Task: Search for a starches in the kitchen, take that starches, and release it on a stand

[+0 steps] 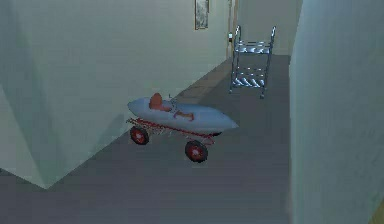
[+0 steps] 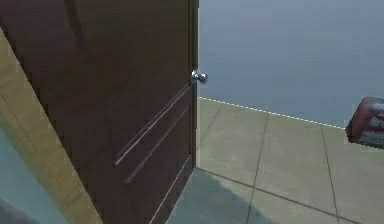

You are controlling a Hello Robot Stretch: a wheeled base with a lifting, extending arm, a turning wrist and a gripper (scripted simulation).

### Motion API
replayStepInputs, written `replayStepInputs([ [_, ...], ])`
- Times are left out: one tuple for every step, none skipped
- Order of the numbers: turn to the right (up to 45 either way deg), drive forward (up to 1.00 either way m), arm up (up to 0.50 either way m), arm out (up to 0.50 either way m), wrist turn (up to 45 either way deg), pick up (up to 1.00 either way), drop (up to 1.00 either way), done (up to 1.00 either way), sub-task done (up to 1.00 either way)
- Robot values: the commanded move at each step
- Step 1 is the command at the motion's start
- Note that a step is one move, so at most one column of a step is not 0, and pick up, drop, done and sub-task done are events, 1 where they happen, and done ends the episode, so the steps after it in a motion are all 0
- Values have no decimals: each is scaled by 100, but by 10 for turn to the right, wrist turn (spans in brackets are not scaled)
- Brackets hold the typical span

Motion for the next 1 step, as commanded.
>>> replayStepInputs([
  [0, 25, 0, 0, 0, 0, 0, 0, 0],
])
